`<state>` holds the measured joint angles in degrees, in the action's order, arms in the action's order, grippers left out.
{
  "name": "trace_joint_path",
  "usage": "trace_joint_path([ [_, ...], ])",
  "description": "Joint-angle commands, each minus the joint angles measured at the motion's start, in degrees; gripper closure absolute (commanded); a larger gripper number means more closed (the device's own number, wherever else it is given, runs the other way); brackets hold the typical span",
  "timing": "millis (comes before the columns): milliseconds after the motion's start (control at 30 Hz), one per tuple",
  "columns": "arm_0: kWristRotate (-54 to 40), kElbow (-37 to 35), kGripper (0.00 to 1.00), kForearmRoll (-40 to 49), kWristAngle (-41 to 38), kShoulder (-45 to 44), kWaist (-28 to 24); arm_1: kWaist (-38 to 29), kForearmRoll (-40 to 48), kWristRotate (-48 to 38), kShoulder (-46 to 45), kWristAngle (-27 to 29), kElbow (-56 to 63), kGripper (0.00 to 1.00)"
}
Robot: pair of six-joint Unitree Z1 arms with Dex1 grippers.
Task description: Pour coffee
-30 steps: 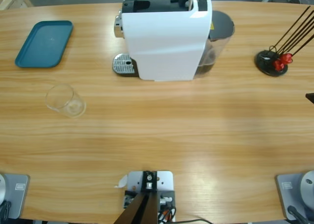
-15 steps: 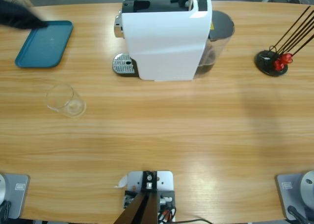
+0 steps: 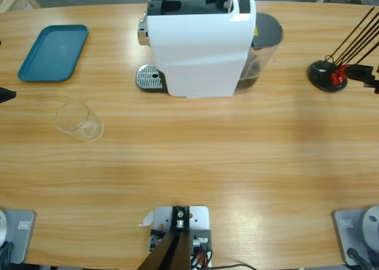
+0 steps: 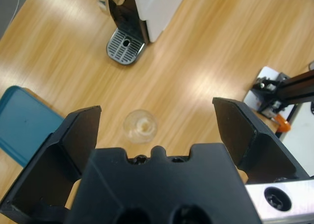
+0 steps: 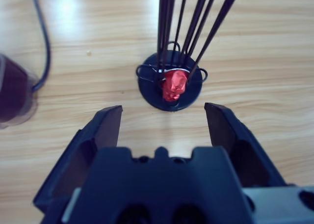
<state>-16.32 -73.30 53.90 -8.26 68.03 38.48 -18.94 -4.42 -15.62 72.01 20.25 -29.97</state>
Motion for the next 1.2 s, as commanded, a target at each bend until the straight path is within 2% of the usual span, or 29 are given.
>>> trace_joint_path([
  [33,-0.3,-0.7,0.013,0.5,0.5,2.0,0.0,5.3,6.9,0.4,6.7,-3.5,3.8,0.368],
  [233,-0.4,-2.4,0.013,0.5,0.4,4.1,0.0,7.4,14.7,0.9,11.8,-6.0,6.2,0.368],
  [433,-0.4,-3.8,0.013,0.3,0.2,5.9,0.0,8.5,18.5,1.7,14.8,-6.4,6.6,0.380],
  [500,-0.4,-3.8,0.013,0.3,0.2,6.1,0.1,9.3,19.8,2.1,14.9,-6.5,7.1,0.497],
  [700,-0.4,-3.8,0.013,0.3,0.2,6.1,0.2,9.7,20.2,2.6,15.7,-7.2,7.2,0.501],
  [733,-0.4,-3.9,0.013,0.3,0.2,6.1,0.2,9.8,20.3,2.8,15.7,-7.5,7.1,0.533],
  [767,-0.4,-3.9,0.013,0.2,0.2,6.1,0.2,9.8,20.5,3.0,15.7,-7.6,7.2,0.622],
  [867,-0.4,-3.9,0.013,0.3,0.2,6.1,0.2,9.8,21.1,3.5,16.1,-8.3,7.4,0.630],
  [1133,0.1,-3.9,0.018,0.2,0.2,5.9,0.2,10.4,21.9,3.8,16.7,-8.6,7.6,0.746],
  [1200,0.1,-4.0,0.018,0.2,0.2,5.9,0.2,10.5,21.9,4.0,16.7,-8.5,7.6,0.854],
])
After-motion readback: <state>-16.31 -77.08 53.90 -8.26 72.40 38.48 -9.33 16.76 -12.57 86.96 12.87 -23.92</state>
